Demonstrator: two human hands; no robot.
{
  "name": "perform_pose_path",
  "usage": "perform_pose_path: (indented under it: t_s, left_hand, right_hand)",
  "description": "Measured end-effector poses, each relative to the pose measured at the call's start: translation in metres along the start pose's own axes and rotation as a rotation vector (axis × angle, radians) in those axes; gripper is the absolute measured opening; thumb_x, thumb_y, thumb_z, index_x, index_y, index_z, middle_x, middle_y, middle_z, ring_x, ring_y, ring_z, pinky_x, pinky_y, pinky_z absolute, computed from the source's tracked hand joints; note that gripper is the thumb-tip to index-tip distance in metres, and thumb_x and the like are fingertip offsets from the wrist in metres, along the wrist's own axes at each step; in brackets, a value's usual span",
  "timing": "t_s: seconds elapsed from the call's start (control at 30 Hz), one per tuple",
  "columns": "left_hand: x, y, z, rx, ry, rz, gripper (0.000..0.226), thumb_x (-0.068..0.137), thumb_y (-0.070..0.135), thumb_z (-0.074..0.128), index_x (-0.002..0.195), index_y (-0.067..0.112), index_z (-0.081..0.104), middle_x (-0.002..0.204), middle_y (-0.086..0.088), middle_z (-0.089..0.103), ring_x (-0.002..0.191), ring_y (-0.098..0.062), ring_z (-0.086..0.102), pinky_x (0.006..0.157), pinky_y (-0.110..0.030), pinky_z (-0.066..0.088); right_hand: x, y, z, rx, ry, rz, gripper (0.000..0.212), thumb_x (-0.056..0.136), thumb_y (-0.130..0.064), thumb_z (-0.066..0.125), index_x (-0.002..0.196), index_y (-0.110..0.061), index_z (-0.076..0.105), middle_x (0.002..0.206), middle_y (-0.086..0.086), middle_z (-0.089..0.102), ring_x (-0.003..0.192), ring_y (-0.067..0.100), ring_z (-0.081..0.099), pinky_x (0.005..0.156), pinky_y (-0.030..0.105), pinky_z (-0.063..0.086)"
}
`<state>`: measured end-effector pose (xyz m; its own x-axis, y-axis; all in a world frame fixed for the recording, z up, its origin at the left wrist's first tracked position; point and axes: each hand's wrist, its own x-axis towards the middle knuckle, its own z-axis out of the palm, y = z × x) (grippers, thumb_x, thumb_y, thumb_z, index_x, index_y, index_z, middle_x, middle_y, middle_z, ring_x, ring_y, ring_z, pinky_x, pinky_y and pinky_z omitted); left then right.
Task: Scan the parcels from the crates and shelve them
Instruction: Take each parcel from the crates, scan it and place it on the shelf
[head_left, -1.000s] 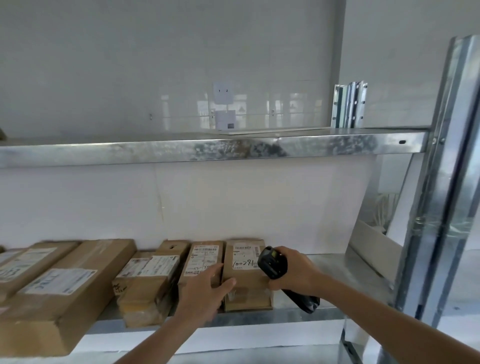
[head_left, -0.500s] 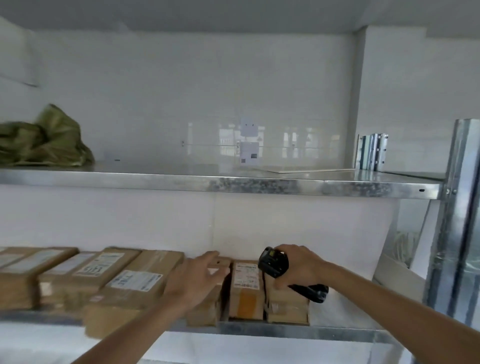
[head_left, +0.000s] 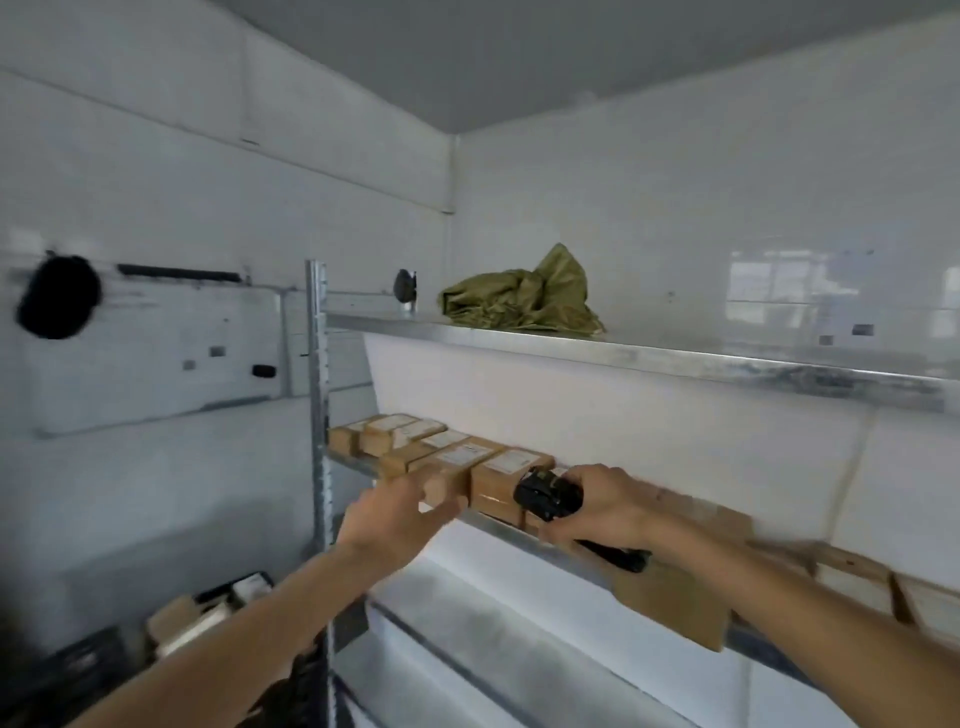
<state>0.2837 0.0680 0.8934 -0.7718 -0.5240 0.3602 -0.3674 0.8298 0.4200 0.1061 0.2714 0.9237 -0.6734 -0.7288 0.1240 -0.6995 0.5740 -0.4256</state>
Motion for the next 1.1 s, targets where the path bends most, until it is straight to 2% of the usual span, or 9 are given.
perform_pose_path:
  t_s: [0.1, 0.23, 0.43, 0.5, 0.57, 0.8, 0.93, 1.03, 1.1]
  left_hand:
    - [-0.026, -0.084, -0.044, 0.039, 0.064, -0.136, 0.058, 0.092, 0.069, 0.049, 0.142, 0.039, 0.047, 0.12, 0.004, 0.068, 0.111, -0.021, 0.064, 0.091, -0.038, 0.054]
    - [-0.062, -0.187, -0.085, 0.091, 0.13, -0.32, 0.067, 0.09, 0.072, 0.049, 0.147, 0.037, 0.043, 0.128, 0.002, 0.066, 0.118, -0.02, 0.062, 0.095, -0.039, 0.052]
    - [-0.094, -0.303, -0.111, 0.141, 0.225, -0.506, 0.063, 0.091, 0.068, 0.053, 0.145, 0.037, 0.049, 0.133, 0.004, 0.064, 0.122, -0.021, 0.061, 0.095, -0.038, 0.051]
    - [-0.088, -0.338, -0.113, 0.174, 0.238, -0.535, 0.063, 0.091, 0.068, 0.053, 0.144, 0.036, 0.05, 0.13, 0.004, 0.067, 0.118, -0.021, 0.062, 0.091, -0.036, 0.051]
    - [-0.075, -0.372, -0.112, 0.181, 0.248, -0.552, 0.064, 0.091, 0.069, 0.052, 0.144, 0.034, 0.05, 0.128, 0.004, 0.067, 0.116, -0.019, 0.063, 0.089, -0.036, 0.051]
    - [-0.011, -0.469, -0.088, 0.143, 0.227, -0.637, 0.064, 0.091, 0.071, 0.05, 0.144, 0.037, 0.049, 0.132, 0.003, 0.065, 0.115, -0.02, 0.064, 0.091, -0.04, 0.055]
    - [0.028, -0.511, -0.066, 0.134, 0.196, -0.649, 0.063, 0.092, 0.069, 0.051, 0.144, 0.034, 0.05, 0.139, 0.002, 0.06, 0.117, -0.021, 0.063, 0.09, -0.038, 0.053]
    - [0.065, -0.538, -0.046, 0.111, 0.169, -0.634, 0.061, 0.093, 0.067, 0.052, 0.144, 0.033, 0.051, 0.139, 0.005, 0.061, 0.121, -0.021, 0.06, 0.09, -0.036, 0.05]
    - [0.09, -0.554, -0.031, 0.087, 0.155, -0.63, 0.058, 0.092, 0.066, 0.052, 0.141, 0.035, 0.053, 0.134, 0.006, 0.064, 0.115, -0.021, 0.062, 0.086, -0.035, 0.05]
  right_hand:
    - [0.034, -0.081, 0.056, 0.03, -0.055, -0.158, 0.063, 0.051, -0.071, 0.075, 0.1, -0.031, 0.065, 0.094, -0.011, 0.071, 0.087, 0.011, 0.066, 0.075, 0.028, 0.051]
    - [0.064, -0.175, 0.124, 0.074, -0.123, -0.328, 0.043, 0.072, -0.054, 0.082, 0.103, -0.032, 0.065, 0.093, -0.009, 0.069, 0.085, 0.012, 0.064, 0.067, 0.027, 0.046]
    - [0.126, -0.272, 0.229, 0.095, -0.242, -0.455, 0.067, 0.061, -0.065, 0.083, 0.116, -0.032, 0.062, 0.104, -0.008, 0.068, 0.089, 0.012, 0.066, 0.078, 0.034, 0.057]
    - [0.15, -0.297, 0.255, 0.082, -0.258, -0.48, 0.067, 0.062, -0.066, 0.083, 0.113, -0.028, 0.062, 0.102, -0.006, 0.068, 0.088, 0.013, 0.065, 0.076, 0.033, 0.057]
    - [0.179, -0.315, 0.279, 0.073, -0.287, -0.485, 0.062, 0.065, -0.065, 0.084, 0.11, -0.027, 0.062, 0.098, -0.006, 0.068, 0.085, 0.012, 0.065, 0.07, 0.029, 0.055]
    - [0.294, -0.346, 0.347, 0.084, -0.342, -0.454, 0.057, 0.066, -0.062, 0.085, 0.106, -0.027, 0.064, 0.091, -0.005, 0.07, 0.079, 0.013, 0.069, 0.069, 0.031, 0.06]
    - [0.349, -0.344, 0.379, 0.077, -0.335, -0.424, 0.054, 0.067, -0.058, 0.088, 0.102, -0.024, 0.065, 0.087, -0.005, 0.069, 0.077, 0.012, 0.067, 0.061, 0.027, 0.054]
    - [0.386, -0.339, 0.401, 0.051, -0.344, -0.389, 0.051, 0.064, -0.061, 0.088, 0.094, -0.025, 0.065, 0.084, -0.005, 0.071, 0.077, 0.014, 0.069, 0.067, 0.033, 0.059]
    - [0.409, -0.336, 0.413, 0.039, -0.346, -0.367, 0.051, 0.064, -0.062, 0.088, 0.092, -0.025, 0.066, 0.083, -0.006, 0.07, 0.078, 0.014, 0.068, 0.067, 0.033, 0.058]
